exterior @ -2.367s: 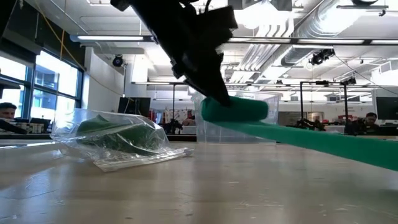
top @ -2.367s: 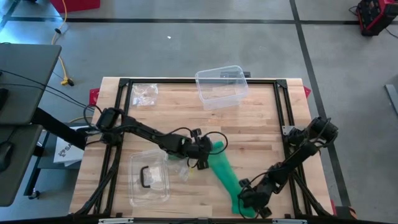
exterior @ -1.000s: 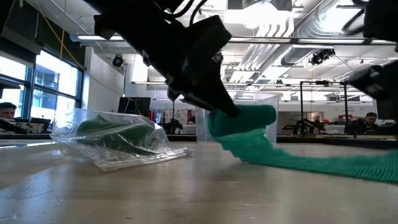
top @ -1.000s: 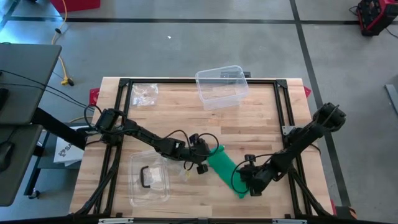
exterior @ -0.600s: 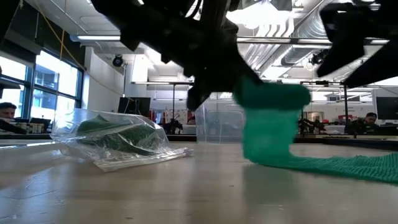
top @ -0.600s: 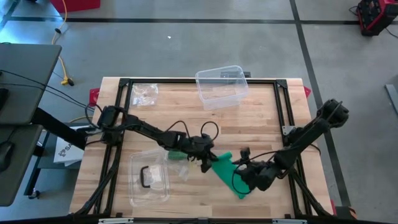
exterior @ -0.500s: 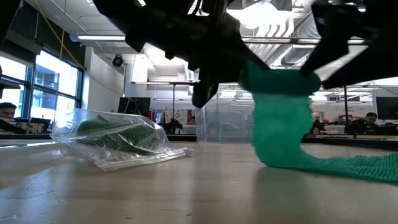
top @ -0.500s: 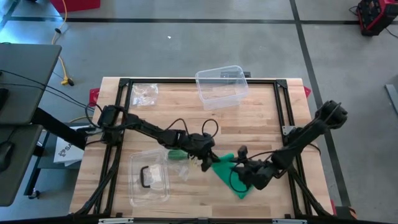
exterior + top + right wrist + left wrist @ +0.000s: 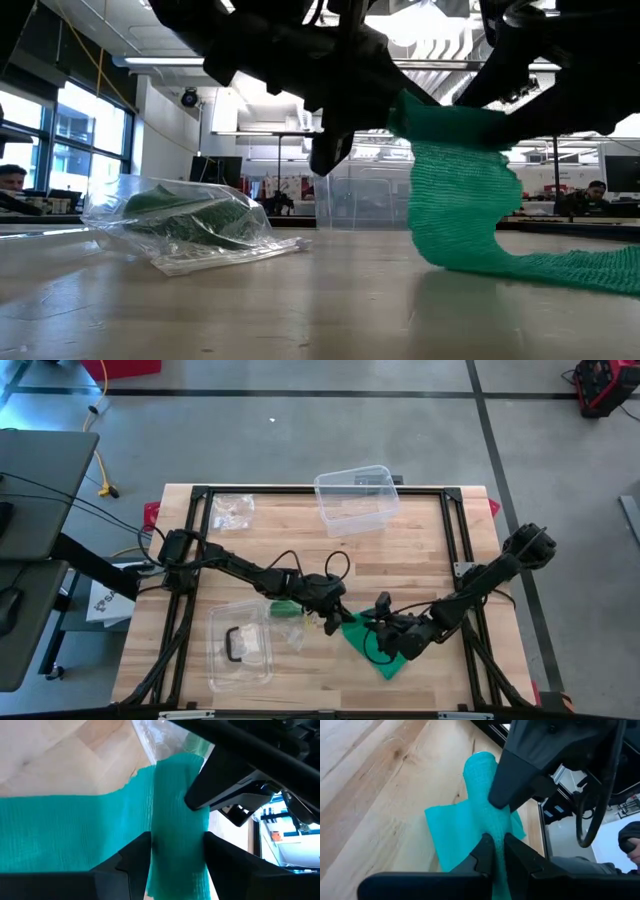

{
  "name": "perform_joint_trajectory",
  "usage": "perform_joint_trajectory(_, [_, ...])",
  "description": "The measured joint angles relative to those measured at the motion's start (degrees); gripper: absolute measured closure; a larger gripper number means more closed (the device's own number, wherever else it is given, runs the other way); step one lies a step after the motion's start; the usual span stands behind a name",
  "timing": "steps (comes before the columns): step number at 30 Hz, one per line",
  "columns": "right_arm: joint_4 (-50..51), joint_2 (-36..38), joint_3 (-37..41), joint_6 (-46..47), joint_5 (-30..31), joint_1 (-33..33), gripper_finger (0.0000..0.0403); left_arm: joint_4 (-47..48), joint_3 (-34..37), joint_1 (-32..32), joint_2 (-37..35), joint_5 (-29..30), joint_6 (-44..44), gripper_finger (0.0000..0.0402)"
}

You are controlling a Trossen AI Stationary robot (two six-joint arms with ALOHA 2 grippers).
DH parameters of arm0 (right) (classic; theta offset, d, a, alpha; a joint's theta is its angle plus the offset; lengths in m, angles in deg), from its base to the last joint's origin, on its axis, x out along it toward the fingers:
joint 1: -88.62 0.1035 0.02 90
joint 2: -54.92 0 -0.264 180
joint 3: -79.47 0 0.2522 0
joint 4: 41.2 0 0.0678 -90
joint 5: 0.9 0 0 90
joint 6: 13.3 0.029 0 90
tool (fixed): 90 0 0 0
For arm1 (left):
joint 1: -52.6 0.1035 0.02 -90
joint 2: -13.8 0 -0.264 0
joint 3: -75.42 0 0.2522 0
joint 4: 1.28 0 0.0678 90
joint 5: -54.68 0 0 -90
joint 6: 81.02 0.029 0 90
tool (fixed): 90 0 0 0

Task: Roll bandage
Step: Roll the blue bandage

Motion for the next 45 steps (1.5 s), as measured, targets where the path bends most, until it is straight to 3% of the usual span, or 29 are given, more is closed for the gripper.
perform_joint_trajectory(5, [0.0, -0.4, 0.0, -1.1, -0.1, -0.7, 0.0255, -0.4, 0.0, 0.0, 0.0, -0.5, -1.1, 0.038])
perform_joint_trajectory(11, [0.2, -0.4, 0.0, 3.3, -0.7, -1.1, 0.0356, -0.3, 0.0, -0.1, 0.0, -0.6, 1.1, 0.0368])
perform_joint_trajectory(14, [0.5, -0.4, 0.0, 7.9, -3.1, -1.5, 0.0389, -0.4, 0.0, 0.3, 0.0, -1.1, 4.1, 0.0335])
perform_joint_trajectory(20, [7.9, 2.1, 0.0, 20.5, -9.9, -2.6, 0.0385, 2.9, -0.1, 2.6, -0.1, -8.1, 11.8, 0.0249])
perform_joint_trajectory(23, [13.7, 4.8, 0.0, 25.8, -10.9, -3.0, 0.0394, 3.9, -0.1, 2.6, -0.1, -8.4, 16.4, 0.0222])
perform_joint_trajectory(27, [19.0, 9.8, 0.0, 31.2, -10.6, -4.0, 0.0394, 3.6, -0.1, -0.5, -0.1, 0.4, 20.1, 0.021])
perform_joint_trajectory(37, [21.4, 21.7, 0.0, 35.0, -10.4, -7.1, 0.0393, -9.2, -0.1, -7.8, -0.1, 31.4, 24.7, 0.0209])
perform_joint_trajectory(40, [20.5, 23.8, 0.0, 35.0, -10.4, -7.7, 0.0393, -12.0, -0.1, -6.9, -0.1, 33.9, 23.5, 0.0209])
perform_joint_trajectory(45, [18.6, 25.2, 0.0, 34.6, -10.4, -7.7, 0.0393, -13.1, -0.1, -4.5, -0.1, 30.2, 22.9, 0.0211])
